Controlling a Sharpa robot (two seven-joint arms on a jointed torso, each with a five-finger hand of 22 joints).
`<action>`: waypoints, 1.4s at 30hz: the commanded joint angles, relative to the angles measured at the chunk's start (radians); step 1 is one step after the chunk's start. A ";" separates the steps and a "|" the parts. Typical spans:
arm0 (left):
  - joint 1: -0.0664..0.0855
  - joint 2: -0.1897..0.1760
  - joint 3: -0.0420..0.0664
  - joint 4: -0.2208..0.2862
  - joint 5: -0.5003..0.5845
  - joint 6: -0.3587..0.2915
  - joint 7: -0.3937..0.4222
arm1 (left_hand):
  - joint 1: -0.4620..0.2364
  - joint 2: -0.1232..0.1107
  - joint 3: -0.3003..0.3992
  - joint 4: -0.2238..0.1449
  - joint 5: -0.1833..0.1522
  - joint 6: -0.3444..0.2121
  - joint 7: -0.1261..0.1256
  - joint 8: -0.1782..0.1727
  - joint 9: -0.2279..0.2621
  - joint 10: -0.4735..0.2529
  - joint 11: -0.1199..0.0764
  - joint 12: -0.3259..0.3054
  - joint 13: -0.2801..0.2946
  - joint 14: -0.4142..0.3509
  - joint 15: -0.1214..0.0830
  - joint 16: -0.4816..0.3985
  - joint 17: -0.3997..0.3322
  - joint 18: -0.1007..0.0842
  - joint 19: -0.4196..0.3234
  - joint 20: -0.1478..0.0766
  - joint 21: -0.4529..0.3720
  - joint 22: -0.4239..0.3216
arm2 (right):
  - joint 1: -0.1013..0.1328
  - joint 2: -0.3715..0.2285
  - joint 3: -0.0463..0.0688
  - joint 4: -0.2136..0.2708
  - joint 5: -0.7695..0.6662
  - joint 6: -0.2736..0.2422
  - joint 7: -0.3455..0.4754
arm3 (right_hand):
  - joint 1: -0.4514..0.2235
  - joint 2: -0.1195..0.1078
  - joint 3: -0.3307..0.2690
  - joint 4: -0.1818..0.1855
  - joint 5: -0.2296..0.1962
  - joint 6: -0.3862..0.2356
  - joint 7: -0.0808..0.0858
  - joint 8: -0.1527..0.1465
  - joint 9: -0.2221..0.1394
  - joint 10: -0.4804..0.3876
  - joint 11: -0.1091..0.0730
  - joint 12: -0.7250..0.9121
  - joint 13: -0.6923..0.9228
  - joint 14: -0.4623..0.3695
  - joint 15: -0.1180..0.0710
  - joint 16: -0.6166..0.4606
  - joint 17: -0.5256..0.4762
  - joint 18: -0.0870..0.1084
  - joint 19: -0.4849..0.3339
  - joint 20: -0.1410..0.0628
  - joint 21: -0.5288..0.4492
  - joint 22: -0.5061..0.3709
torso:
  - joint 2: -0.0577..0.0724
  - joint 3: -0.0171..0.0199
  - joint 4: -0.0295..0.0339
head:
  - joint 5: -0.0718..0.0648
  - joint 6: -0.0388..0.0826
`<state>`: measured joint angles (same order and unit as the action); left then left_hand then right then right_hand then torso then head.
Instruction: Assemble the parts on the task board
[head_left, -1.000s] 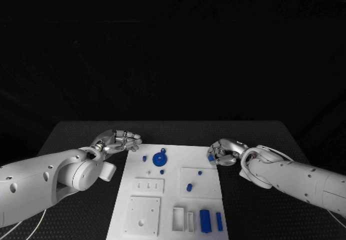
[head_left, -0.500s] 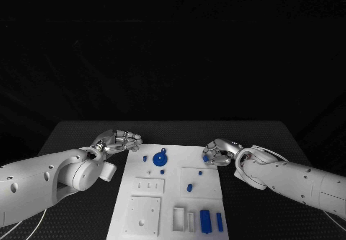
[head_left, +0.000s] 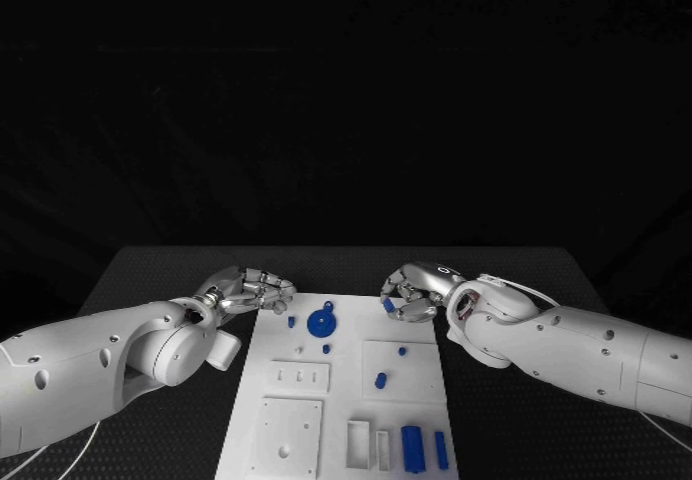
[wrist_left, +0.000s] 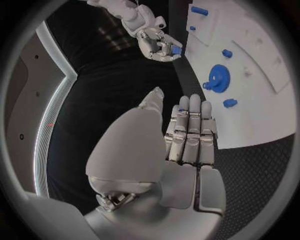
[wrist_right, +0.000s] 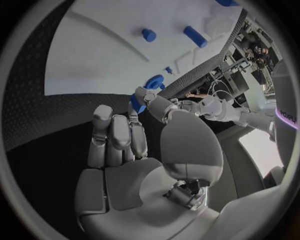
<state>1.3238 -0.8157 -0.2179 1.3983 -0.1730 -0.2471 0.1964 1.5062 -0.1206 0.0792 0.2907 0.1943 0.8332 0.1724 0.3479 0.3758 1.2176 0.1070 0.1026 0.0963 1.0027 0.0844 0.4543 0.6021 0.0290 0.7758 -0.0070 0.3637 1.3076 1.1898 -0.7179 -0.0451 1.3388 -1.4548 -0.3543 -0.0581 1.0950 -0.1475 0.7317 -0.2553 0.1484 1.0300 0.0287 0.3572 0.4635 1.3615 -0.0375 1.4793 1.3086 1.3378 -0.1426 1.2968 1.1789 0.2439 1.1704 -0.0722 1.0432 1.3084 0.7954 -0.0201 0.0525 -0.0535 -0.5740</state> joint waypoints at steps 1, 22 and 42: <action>0.001 0.010 0.001 -0.002 -0.035 0.022 -0.052 | -0.021 0.000 0.001 0.001 -0.008 0.014 -0.004 0.005 0.002 0.016 -0.003 0.007 0.004 0.002 -0.003 0.010 0.004 0.011 0.002 -0.011 0.006 0.022 | 0.009 0.008 -0.001 0.031 -0.091 0.014 -0.089 | -0.003 -0.011 0.006 -0.003 0.007 0.066 0.043 0.026 0.046 0.010 0.000 0.005 0.060 0.008 0.001 0.004 0.001 0.018 0.007 -0.001 0.007 0.001 | 0.000 -0.0005 0.0002 | 0.002 0.007; 0.006 0.089 0.002 0.052 -0.082 0.008 -0.314 | -0.375 -0.012 0.088 0.004 -0.140 0.113 -0.046 0.001 0.020 0.145 -0.081 0.122 0.142 0.056 -0.082 0.233 0.088 0.007 0.073 -0.090 0.141 0.023 | 0.026 0.087 0.000 0.166 -0.298 -0.041 -0.259 | 0.002 -0.037 0.043 0.007 0.002 0.078 0.039 0.021 0.048 0.021 -0.004 0.004 0.067 0.007 -0.002 -0.006 -0.012 0.018 0.015 -0.006 0.005 -0.004 | 0.001 0.0005 0.0006 | 0.032 0.028; 0.006 0.100 0.002 0.077 0.011 -0.023 -0.286 | -0.501 -0.075 0.150 -0.002 0.191 0.156 -0.059 -0.001 0.050 0.075 -0.081 0.206 0.235 0.004 -0.073 0.301 0.056 -0.004 0.010 -0.082 0.182 0.022 | 0.030 0.115 0.000 0.173 -0.345 -0.017 -0.297 | 0.005 -0.057 0.058 0.018 0.047 0.088 0.035 0.020 0.052 0.030 -0.008 0.003 0.074 0.005 -0.005 -0.014 -0.023 0.018 0.016 -0.005 0.004 -0.006 | 0.003 0.0018 0.0001 | 0.035 0.024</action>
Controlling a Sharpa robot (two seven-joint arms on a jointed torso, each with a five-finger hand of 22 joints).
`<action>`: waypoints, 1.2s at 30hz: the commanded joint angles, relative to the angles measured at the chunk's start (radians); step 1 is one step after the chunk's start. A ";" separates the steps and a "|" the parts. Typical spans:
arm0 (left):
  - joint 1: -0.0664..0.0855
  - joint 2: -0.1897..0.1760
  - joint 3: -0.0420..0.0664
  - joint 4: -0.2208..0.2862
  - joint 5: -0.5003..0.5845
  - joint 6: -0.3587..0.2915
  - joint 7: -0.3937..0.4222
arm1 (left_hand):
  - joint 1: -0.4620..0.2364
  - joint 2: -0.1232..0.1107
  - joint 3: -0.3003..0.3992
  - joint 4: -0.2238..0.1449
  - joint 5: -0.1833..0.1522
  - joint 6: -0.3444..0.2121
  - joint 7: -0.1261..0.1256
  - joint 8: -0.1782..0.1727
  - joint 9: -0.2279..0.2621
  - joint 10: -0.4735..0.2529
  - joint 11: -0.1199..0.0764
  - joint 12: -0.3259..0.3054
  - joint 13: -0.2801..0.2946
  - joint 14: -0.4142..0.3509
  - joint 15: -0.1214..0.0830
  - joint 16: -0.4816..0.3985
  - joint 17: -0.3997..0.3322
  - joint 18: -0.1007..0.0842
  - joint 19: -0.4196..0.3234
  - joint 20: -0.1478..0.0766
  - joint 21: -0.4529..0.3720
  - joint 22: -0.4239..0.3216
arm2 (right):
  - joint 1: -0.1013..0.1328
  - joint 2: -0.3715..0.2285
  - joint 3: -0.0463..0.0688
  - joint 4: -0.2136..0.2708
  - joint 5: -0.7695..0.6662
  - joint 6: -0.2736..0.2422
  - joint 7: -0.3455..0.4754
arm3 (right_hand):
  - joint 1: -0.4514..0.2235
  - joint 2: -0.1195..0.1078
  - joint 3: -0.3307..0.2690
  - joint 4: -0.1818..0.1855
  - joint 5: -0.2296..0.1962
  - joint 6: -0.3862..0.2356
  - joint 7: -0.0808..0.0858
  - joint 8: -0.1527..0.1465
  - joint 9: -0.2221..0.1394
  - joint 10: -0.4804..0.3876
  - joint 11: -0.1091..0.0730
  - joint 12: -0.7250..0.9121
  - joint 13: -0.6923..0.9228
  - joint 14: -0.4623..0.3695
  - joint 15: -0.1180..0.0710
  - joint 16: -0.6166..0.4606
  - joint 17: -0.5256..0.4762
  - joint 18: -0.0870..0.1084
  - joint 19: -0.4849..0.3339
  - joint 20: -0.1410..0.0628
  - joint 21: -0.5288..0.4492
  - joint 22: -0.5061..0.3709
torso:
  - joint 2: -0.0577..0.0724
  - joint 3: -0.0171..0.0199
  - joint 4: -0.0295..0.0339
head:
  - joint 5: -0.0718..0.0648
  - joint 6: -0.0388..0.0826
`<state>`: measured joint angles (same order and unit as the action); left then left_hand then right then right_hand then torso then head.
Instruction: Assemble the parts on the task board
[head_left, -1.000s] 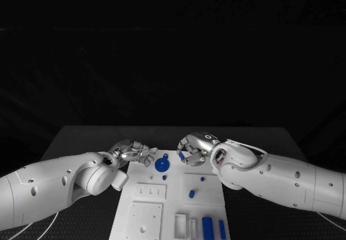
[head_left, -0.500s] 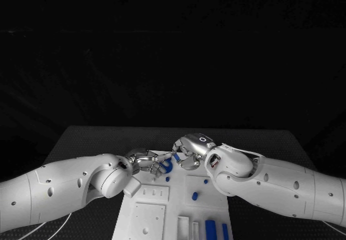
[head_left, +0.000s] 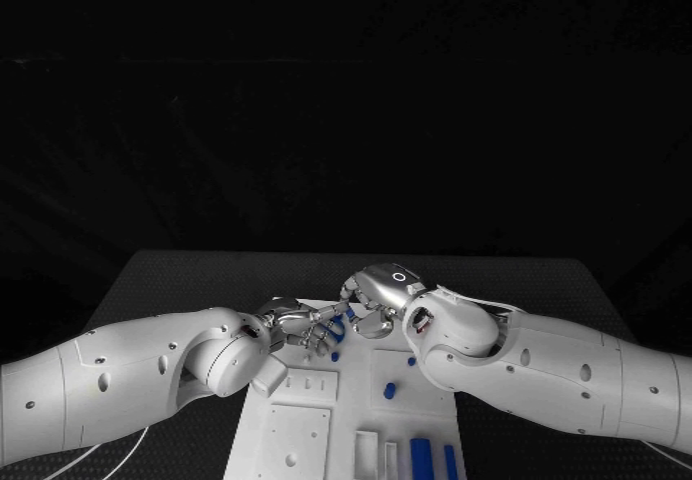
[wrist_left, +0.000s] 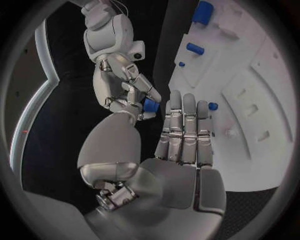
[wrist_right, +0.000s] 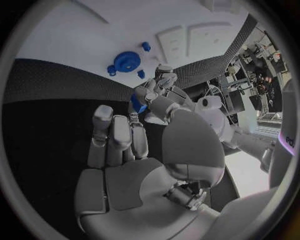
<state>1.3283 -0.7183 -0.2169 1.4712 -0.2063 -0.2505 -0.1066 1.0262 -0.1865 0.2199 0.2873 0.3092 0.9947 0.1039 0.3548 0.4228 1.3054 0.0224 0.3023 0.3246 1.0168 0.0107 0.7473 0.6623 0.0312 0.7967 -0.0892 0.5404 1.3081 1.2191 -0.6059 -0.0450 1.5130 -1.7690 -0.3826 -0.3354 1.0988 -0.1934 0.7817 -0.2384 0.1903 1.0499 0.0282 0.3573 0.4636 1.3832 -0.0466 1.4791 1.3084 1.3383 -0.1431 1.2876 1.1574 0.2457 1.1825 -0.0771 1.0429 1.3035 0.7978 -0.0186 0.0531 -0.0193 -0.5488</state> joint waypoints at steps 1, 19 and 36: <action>0.001 0.003 0.001 0.004 0.044 -0.018 0.018 | -0.040 -0.006 0.007 0.000 0.145 -0.012 0.013 -0.010 0.006 -0.024 0.005 0.014 0.014 -0.019 0.004 0.012 -0.006 -0.007 -0.020 0.004 0.007 0.022 | 0.001 0.005 0.000 -0.002 -0.031 0.012 -0.021 | 0.001 -0.012 0.008 0.002 0.008 0.069 0.035 0.020 0.052 0.008 0.002 0.003 0.074 0.005 -0.005 -0.005 -0.002 0.016 0.004 0.000 0.005 -0.001 | 0.001 0.0002 -0.0006 | 0.001 -0.001; 0.001 0.007 0.001 0.013 0.043 -0.022 0.005 | -0.040 0.018 -0.014 -0.068 0.313 0.026 -0.020 0.056 0.107 -0.082 -0.020 0.199 0.123 -0.045 -0.004 0.109 -0.012 -0.019 -0.066 0.000 0.032 0.019 | 0.001 0.027 0.000 -0.007 -0.057 0.047 -0.036 | 0.002 -0.018 0.010 0.004 0.038 0.071 0.034 0.019 0.054 0.012 0.001 0.002 0.078 0.004 -0.005 -0.008 -0.006 0.016 0.004 0.002 0.004 -0.002 | 0.001 -0.0003 -0.0006 | -0.003 -0.007; 0.001 0.009 0.002 0.010 0.036 -0.035 -0.007 | -0.049 0.018 -0.006 -0.083 0.300 0.045 -0.035 0.093 0.126 -0.083 -0.031 0.251 0.141 -0.043 -0.014 0.147 -0.015 -0.026 -0.065 -0.010 0.041 0.020 | 0.002 0.035 0.000 -0.001 -0.069 0.059 -0.042 | 0.000 -0.019 0.009 0.005 0.050 0.073 0.034 0.019 0.055 0.015 0.000 0.003 0.081 0.003 -0.005 -0.009 -0.008 0.016 0.004 0.003 0.004 -0.002 | 0.001 0.0008 0.0005 | -0.004 -0.009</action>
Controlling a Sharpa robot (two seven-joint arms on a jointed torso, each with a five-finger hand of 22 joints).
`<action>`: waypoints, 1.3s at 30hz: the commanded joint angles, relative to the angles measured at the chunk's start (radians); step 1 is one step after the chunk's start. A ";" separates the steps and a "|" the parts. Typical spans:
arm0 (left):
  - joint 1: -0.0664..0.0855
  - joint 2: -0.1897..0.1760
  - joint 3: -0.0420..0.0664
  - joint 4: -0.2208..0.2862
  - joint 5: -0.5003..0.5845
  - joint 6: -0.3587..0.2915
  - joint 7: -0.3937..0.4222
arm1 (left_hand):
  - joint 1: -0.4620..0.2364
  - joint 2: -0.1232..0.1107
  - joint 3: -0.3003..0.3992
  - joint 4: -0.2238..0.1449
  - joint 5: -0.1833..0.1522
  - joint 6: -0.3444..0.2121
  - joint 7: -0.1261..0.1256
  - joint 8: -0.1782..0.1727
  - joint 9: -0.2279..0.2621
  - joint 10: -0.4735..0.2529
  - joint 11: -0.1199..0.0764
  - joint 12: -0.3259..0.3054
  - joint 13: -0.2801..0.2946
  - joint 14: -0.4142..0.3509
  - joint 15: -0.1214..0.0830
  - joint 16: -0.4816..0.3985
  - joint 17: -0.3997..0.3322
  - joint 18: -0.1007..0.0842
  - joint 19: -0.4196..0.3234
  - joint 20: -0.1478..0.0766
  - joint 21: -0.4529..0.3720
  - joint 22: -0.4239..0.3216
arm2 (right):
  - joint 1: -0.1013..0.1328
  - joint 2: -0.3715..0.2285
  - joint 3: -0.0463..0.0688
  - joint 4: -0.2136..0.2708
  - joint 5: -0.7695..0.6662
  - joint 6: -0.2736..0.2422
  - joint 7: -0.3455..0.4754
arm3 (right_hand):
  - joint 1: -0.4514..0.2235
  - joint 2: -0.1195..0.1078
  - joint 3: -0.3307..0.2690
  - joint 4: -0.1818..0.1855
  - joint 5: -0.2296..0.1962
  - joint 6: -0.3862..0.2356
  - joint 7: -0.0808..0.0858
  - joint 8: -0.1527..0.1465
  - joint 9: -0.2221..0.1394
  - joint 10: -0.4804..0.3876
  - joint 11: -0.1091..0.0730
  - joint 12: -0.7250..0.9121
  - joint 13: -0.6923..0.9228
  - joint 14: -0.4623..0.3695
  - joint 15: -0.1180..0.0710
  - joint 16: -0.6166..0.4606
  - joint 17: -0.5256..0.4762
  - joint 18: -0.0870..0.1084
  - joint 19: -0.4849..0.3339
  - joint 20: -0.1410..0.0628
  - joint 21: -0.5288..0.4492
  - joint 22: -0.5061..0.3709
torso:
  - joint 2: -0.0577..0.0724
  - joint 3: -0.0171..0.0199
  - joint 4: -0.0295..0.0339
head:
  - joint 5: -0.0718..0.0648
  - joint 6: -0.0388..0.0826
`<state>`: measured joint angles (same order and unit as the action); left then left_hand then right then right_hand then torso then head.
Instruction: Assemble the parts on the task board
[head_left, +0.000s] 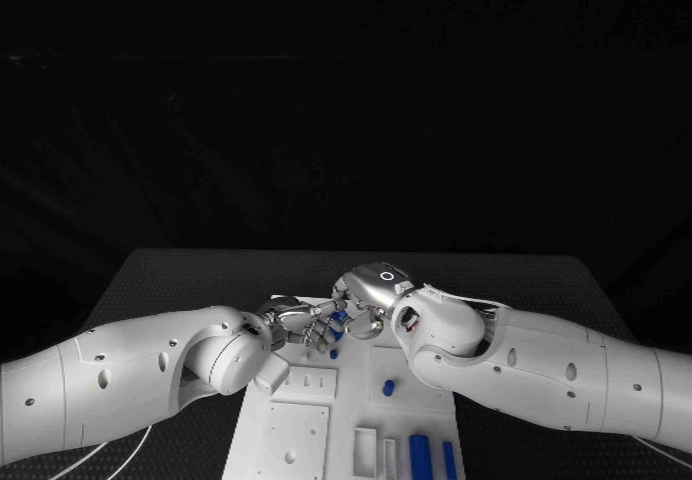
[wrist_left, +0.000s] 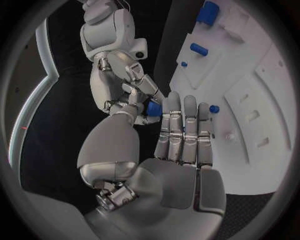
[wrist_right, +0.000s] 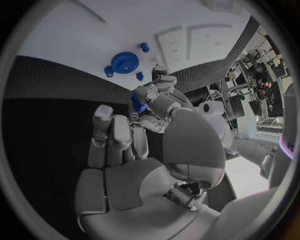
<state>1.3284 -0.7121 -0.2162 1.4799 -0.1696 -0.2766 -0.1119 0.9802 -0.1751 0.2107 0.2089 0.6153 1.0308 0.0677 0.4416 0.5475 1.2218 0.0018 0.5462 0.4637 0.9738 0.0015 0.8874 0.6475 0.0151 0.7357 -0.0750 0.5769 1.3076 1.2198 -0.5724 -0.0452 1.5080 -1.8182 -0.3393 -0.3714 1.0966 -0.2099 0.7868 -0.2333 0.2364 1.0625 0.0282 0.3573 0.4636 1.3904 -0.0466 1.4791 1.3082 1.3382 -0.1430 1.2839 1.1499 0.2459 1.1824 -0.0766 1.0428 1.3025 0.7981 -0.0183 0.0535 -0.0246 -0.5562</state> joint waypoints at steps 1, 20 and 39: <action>0.001 0.003 0.001 0.001 0.000 -0.010 -0.001 | -0.003 0.006 0.004 -0.006 -0.008 0.010 0.001 0.009 0.003 0.000 -0.011 0.011 0.003 0.000 -0.005 0.009 0.000 -0.011 -0.004 -0.025 0.005 0.020 | 0.001 0.002 0.000 0.005 -0.020 0.018 -0.005 | 0.003 -0.003 0.004 0.000 0.005 0.060 0.034 0.019 0.055 0.008 0.000 0.003 0.081 0.003 -0.005 -0.006 -0.001 0.016 0.004 0.003 0.005 -0.001 | 0.000 0.0006 0.0000 | 0.001 -0.002; 0.001 0.006 0.002 0.000 -0.009 -0.009 -0.016 | 0.015 0.019 0.019 -0.041 -0.034 0.018 -0.007 0.031 0.008 0.004 -0.018 0.040 0.005 -0.003 -0.010 0.029 -0.010 -0.015 -0.010 -0.030 0.011 0.020 | 0.001 0.008 -0.001 0.010 -0.026 0.032 -0.005 | 0.003 -0.003 0.004 0.000 0.008 0.060 0.034 0.018 0.055 0.008 0.000 0.003 0.081 0.002 -0.005 -0.007 -0.003 0.016 0.003 0.003 0.005 -0.001 | 0.000 -0.0003 -0.0003 | 0.002 -0.005; 0.001 0.010 0.002 -0.003 -0.017 -0.016 -0.016 | 0.067 0.061 0.062 -0.129 -0.128 0.027 -0.013 0.049 0.003 0.010 -0.023 0.063 -0.005 -0.001 -0.013 0.052 -0.029 -0.015 -0.013 -0.029 0.015 0.018 | 0.003 0.009 -0.002 0.010 -0.029 0.045 -0.005 | 0.003 -0.003 0.004 0.000 0.009 0.061 0.034 0.018 0.055 0.008 0.000 0.003 0.082 0.002 -0.005 -0.008 -0.004 0.016 0.003 0.004 0.004 -0.001 | -0.001 0.0000 0.0001 | 0.001 -0.010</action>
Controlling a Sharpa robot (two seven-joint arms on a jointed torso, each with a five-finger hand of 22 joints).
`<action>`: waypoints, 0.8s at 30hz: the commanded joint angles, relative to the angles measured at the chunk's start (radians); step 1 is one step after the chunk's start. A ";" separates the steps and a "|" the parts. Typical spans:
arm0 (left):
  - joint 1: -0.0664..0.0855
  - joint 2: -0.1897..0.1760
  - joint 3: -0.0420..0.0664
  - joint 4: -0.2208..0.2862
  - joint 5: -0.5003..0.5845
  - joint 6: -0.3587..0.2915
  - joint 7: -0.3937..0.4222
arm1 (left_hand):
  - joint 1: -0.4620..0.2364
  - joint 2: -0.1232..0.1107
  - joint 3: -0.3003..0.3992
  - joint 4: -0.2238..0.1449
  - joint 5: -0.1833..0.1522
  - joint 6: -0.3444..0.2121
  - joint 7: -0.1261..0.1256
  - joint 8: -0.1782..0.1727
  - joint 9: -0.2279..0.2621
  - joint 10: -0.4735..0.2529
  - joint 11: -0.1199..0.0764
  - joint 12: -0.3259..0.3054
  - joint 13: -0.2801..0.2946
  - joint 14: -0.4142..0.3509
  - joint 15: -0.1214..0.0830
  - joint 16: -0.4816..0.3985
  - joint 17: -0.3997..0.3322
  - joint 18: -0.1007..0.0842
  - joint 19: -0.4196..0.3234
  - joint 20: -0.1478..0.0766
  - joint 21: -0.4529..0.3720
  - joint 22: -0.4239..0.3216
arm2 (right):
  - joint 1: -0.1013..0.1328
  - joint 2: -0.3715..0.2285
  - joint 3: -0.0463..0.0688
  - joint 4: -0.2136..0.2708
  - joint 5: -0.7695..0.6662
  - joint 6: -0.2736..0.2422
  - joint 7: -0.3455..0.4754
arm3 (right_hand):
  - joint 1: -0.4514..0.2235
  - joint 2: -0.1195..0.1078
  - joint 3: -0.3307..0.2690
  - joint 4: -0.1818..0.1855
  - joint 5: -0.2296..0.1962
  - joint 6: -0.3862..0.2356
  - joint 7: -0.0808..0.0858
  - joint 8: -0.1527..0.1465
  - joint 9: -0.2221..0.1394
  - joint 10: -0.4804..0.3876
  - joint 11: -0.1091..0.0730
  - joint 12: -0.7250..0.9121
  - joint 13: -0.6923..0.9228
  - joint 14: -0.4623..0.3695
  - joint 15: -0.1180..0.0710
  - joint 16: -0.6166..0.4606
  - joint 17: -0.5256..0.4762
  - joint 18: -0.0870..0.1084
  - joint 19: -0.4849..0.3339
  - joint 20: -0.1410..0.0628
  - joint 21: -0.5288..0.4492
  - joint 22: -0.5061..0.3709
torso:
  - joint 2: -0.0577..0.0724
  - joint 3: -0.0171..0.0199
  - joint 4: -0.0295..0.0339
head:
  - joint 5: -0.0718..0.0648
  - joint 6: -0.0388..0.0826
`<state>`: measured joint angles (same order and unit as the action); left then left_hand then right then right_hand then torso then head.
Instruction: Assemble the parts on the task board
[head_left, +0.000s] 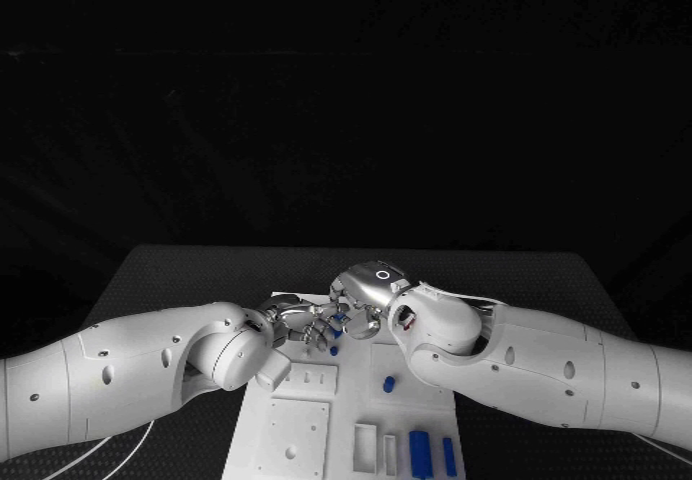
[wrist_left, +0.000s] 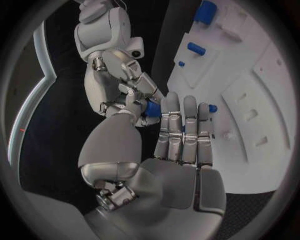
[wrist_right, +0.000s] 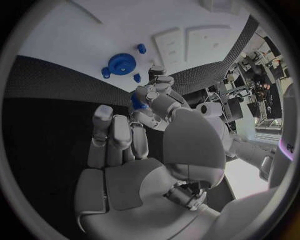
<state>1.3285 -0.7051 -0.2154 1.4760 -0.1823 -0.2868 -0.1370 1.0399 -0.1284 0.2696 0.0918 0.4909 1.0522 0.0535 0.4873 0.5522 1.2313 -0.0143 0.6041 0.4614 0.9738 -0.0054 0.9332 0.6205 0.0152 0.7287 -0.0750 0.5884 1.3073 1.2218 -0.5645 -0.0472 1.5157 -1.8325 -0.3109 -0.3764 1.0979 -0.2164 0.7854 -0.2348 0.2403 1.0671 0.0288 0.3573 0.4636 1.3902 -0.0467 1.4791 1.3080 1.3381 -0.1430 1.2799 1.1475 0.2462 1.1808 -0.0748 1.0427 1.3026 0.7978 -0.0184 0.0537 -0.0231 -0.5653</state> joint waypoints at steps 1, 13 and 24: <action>0.001 0.003 0.001 0.000 -0.004 -0.006 0.009 | 0.010 0.022 0.008 -0.023 -0.003 0.005 0.001 0.004 -0.003 0.000 -0.006 0.005 -0.004 -0.002 -0.005 0.007 -0.004 -0.015 -0.007 -0.028 0.003 0.018 | 0.001 0.001 0.000 0.002 -0.015 0.017 0.000 | 0.002 0.003 0.005 0.002 0.005 0.056 0.033 0.018 0.055 0.009 0.000 0.003 0.083 0.002 -0.005 -0.004 -0.001 0.016 0.005 0.002 0.004 -0.001 | 0.000 0.0001 0.0000 | -0.001 -0.001; 0.001 0.005 0.001 0.006 0.014 -0.002 0.024 | -0.067 0.081 0.078 -0.166 0.034 0.014 0.006 -0.019 -0.028 0.006 -0.001 -0.012 -0.038 -0.012 0.003 0.015 -0.034 -0.015 -0.020 -0.016 0.005 0.020 | 0.001 0.002 -0.001 0.001 -0.014 0.028 0.002 | 0.002 0.004 0.005 0.002 0.005 0.056 0.033 0.018 0.056 0.009 0.000 0.003 0.083 0.002 -0.005 -0.004 -0.002 0.016 0.005 0.002 0.004 -0.002 | 0.000 -0.0006 0.0008 | -0.001 -0.002; 0.001 0.004 0.002 0.008 0.022 -0.015 0.031 | -0.160 0.165 0.177 -0.335 0.081 0.026 0.005 -0.025 -0.033 0.018 0.000 -0.016 -0.056 -0.011 0.005 0.027 -0.056 -0.015 -0.024 -0.010 0.024 0.021 | 0.001 0.003 -0.003 0.002 -0.011 0.031 0.004 | 0.002 0.004 0.005 0.002 0.005 0.056 0.033 0.017 0.056 0.009 0.000 0.002 0.083 0.002 -0.005 -0.005 -0.003 0.016 0.004 0.003 0.004 -0.002 | 0.000 -0.0010 0.0003 | -0.001 -0.003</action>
<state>1.3283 -0.7042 -0.2151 1.4826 -0.1718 -0.2912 -0.1241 0.8780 0.0243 0.4417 -0.2348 0.5692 1.0715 0.0572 0.4670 0.5190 1.2447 -0.0148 0.5923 0.4064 0.9700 -0.0015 0.9572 0.5659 0.0152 0.7109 -0.0714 0.6098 1.3079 1.2226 -0.5652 -0.0495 1.5109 -1.8342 -0.2884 -0.3824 1.1014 -0.2199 0.7851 -0.2352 0.2403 1.0715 0.0303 0.3573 0.4636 1.3902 -0.0467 1.4790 1.3080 1.3381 -0.1430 1.2799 1.1463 0.2463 1.1806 -0.0747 1.0427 1.3017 0.7973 -0.0193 0.0538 -0.0242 -0.5685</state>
